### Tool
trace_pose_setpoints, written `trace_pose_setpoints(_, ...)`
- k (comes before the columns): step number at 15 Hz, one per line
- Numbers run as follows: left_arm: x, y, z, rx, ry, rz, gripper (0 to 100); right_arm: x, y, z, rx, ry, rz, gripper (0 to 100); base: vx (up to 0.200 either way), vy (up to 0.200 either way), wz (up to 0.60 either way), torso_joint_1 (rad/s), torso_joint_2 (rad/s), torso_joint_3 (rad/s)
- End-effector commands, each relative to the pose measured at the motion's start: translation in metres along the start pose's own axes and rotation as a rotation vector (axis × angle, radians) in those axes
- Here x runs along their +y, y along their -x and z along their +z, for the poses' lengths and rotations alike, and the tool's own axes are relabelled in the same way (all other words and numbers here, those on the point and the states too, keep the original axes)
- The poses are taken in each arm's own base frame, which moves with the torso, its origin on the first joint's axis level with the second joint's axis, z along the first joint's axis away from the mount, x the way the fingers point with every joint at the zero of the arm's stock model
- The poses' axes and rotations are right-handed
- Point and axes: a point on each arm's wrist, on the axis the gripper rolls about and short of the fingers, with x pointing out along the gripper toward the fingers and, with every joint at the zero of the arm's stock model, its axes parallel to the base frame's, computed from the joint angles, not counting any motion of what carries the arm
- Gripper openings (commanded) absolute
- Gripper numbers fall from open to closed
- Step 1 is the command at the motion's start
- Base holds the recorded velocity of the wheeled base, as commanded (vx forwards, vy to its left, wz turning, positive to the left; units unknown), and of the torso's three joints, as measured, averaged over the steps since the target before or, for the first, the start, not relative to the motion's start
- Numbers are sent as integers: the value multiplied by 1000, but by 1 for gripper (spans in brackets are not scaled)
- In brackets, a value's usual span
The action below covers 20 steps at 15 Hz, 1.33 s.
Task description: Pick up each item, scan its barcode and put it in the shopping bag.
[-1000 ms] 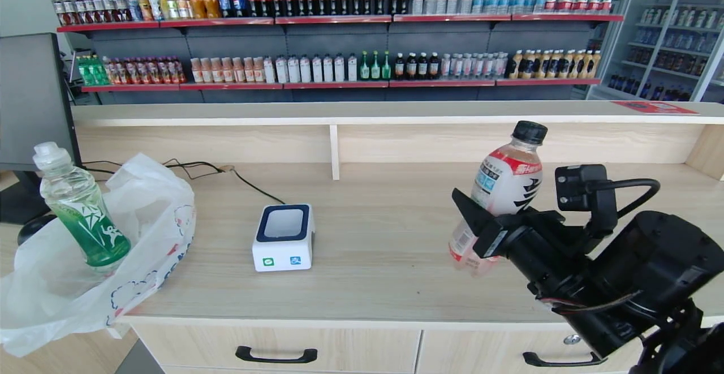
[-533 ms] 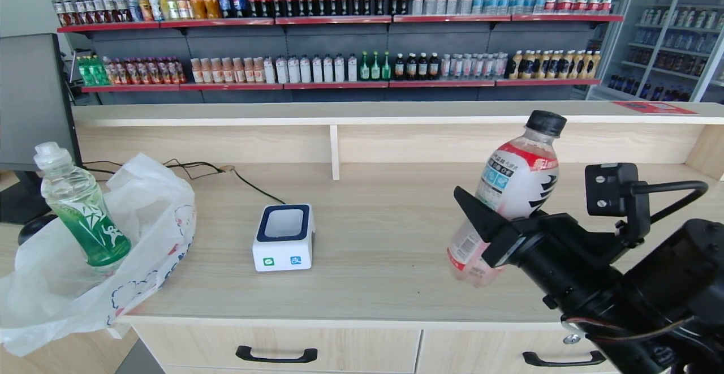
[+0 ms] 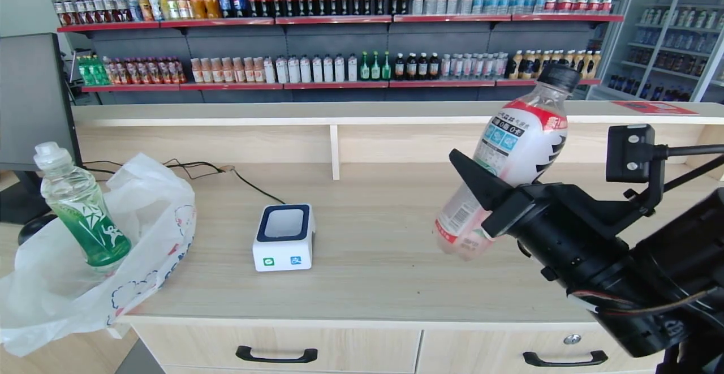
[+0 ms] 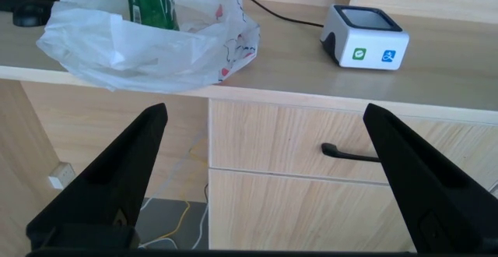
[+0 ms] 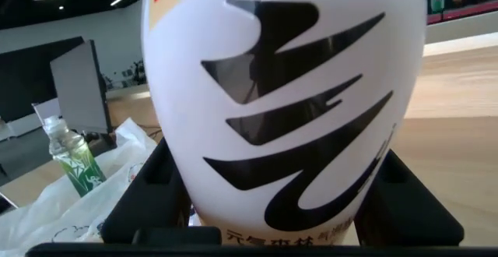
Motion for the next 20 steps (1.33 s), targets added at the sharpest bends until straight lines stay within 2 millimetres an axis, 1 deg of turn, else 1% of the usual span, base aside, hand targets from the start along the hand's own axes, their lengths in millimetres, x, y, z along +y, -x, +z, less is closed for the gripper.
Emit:
trace_pose_setpoints(1, 0, 0, 0, -1, 1, 0, 100, 0, 8, 2, 15, -7, 37, 0, 0, 0, 0, 0, 0, 0)
trace_pose_setpoints(2, 0, 0, 0, -1, 1, 2, 100, 0, 16, 3, 42, -23, 93, 0, 0, 0, 0, 0, 0, 0)
trace_pose_setpoints(3, 0, 0, 0, -1, 1, 0, 100, 0, 20, 5, 49, -30, 137, 0, 0, 0, 0, 0, 0, 0)
trace_pose_setpoints(7, 0, 0, 0, -1, -1, 0, 100, 3, 23, 7, 79, -66, 262, 0, 0, 0, 0, 0, 0, 0)
trace_pose_setpoints(8, 0, 0, 0, -1, -1, 0, 100, 6, 25, 13, 81, -91, 340, 0, 0, 0, 0, 0, 0, 0)
trace_pose_setpoints(9, 0, 0, 0, -1, -1, 0, 100, 7, 26, 15, 88, -114, 380, 0, 0, 0, 0, 0, 0, 0)
trace_pose_setpoints(11, 0, 0, 0, -1, -1, 0, 100, 8, 25, 17, 93, -142, 403, 0, 0, 0, 0, 0, 0, 0)
trace_pose_setpoints(15, 0, 0, 0, -1, -1, 0, 100, 14, 19, 24, 83, -187, 482, 0, 0, 0, 0, 0, 0, 0)
trace_pose_setpoints(20, 0, 0, 0, -1, 1, 0, 100, 15, 17, 23, 87, -205, 484, 0, 0, 0, 0, 0, 0, 0)
